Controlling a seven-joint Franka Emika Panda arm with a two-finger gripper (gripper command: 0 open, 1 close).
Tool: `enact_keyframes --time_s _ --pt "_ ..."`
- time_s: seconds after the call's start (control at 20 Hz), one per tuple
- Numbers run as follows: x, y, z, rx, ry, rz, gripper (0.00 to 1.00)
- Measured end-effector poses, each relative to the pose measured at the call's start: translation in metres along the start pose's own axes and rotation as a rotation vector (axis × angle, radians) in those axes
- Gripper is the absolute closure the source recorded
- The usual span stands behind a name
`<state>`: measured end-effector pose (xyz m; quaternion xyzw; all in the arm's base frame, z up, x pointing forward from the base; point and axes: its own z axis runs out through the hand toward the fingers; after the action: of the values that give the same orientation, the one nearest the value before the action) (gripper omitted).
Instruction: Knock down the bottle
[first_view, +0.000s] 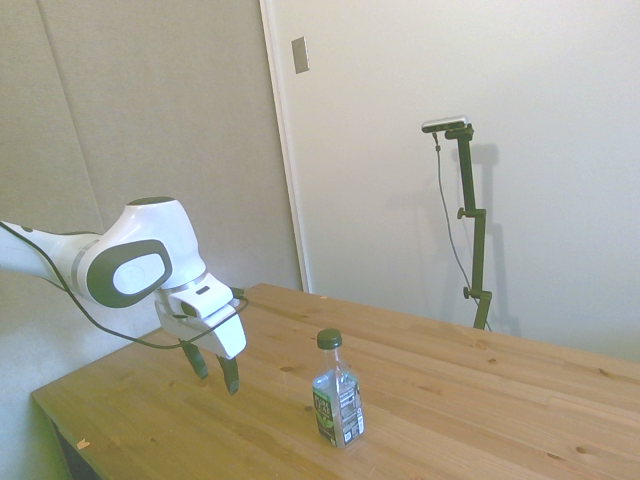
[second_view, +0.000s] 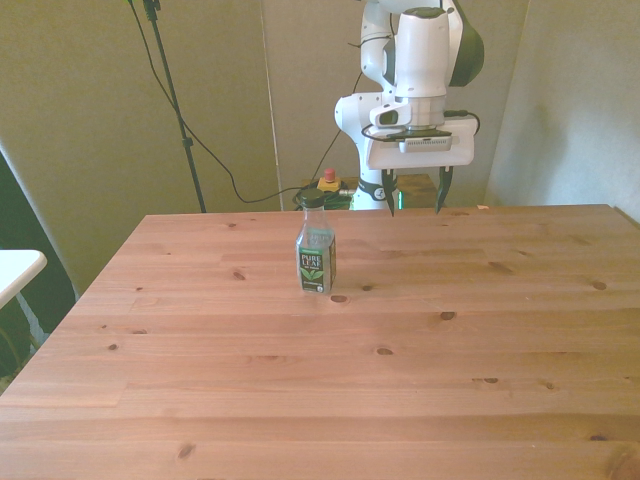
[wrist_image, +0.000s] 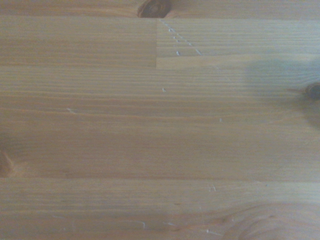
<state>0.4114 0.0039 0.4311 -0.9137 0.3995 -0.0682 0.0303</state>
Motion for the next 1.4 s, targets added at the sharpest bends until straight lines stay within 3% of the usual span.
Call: enact_keyframes --time_s 0.25,0.65,0.85,0.9,1.4 --pt "0.012 0.003 -0.005 0.004 0.011 0.020 0.00" --pt "0.108 0.047 -0.016 -0.036 0.026 0.169 0.00" --pt "0.131 0.067 -0.027 -0.058 0.033 0.207 0.00" --pt "0.129 0.066 -0.027 -0.061 0.030 0.202 1.00" --pt "0.128 0.057 -0.052 -0.031 0.087 0.209 1.00"
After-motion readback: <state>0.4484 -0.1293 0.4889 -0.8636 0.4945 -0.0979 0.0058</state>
